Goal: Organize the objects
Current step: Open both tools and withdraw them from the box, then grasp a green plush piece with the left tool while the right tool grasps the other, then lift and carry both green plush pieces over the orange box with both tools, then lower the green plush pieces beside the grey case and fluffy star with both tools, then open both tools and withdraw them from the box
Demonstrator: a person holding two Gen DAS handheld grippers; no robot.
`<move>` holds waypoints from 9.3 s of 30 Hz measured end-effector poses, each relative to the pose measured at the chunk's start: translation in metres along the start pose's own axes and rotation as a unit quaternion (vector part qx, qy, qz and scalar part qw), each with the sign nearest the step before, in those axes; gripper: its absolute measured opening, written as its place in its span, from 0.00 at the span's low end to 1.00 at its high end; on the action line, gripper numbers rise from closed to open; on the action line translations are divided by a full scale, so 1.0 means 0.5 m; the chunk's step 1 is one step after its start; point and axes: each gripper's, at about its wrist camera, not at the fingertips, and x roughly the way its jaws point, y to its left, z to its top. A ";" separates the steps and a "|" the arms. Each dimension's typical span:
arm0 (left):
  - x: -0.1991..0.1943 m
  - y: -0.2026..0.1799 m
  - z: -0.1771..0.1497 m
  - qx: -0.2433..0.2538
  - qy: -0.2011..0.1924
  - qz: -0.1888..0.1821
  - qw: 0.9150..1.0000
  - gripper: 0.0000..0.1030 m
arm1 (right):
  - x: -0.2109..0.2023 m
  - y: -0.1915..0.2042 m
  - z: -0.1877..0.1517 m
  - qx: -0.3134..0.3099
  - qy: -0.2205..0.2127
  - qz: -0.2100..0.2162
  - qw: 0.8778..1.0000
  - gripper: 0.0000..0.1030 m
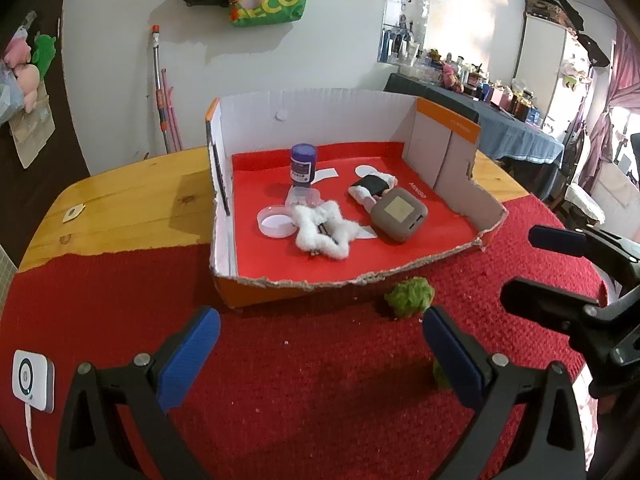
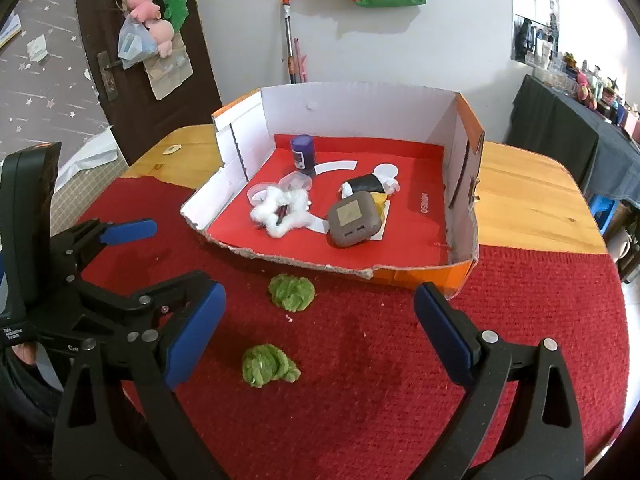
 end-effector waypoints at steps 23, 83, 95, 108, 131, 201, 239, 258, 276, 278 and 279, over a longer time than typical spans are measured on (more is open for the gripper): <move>0.019 0.010 -0.062 -0.010 0.026 0.014 1.000 1.00 | 0.024 0.011 -0.068 0.001 0.023 0.003 1.000 0.94; 0.105 -0.071 -0.006 0.013 0.049 -0.077 0.996 0.35 | 0.077 -0.040 -0.075 -0.004 0.047 -0.023 0.999 0.36; 0.041 -0.031 -0.036 -0.007 0.035 -0.071 0.997 0.35 | 0.055 0.017 -0.062 -0.023 0.034 0.002 0.999 0.36; 0.007 -0.030 -0.028 -0.005 0.017 -0.074 0.997 0.35 | 0.039 0.037 -0.052 -0.030 0.026 0.008 0.999 0.36; -0.007 -0.028 0.041 0.001 -0.006 -0.079 0.997 0.35 | 0.011 0.034 0.012 -0.041 0.006 0.011 0.999 0.36; 0.211 0.019 0.115 -0.004 0.091 -0.065 0.994 0.35 | 0.235 -0.080 0.093 0.015 0.114 -0.002 0.993 0.36; 0.180 0.012 0.113 0.004 0.067 -0.041 0.997 0.55 | 0.211 -0.074 0.089 0.018 0.094 0.004 0.995 0.56; 0.139 0.022 0.099 -0.001 0.044 -0.018 0.999 0.69 | 0.170 -0.060 0.079 0.006 0.073 -0.005 0.997 0.67; 0.097 0.022 0.085 -0.002 0.017 0.010 1.000 0.82 | 0.123 -0.049 0.068 0.007 0.045 -0.013 0.999 0.80; 0.092 0.023 0.084 -0.005 0.013 0.011 1.000 0.84 | 0.117 -0.050 0.066 0.009 0.041 -0.015 0.999 0.82; 0.091 0.023 0.083 -0.006 0.012 0.012 1.000 0.85 | 0.115 -0.050 0.065 0.010 0.039 -0.016 0.999 0.83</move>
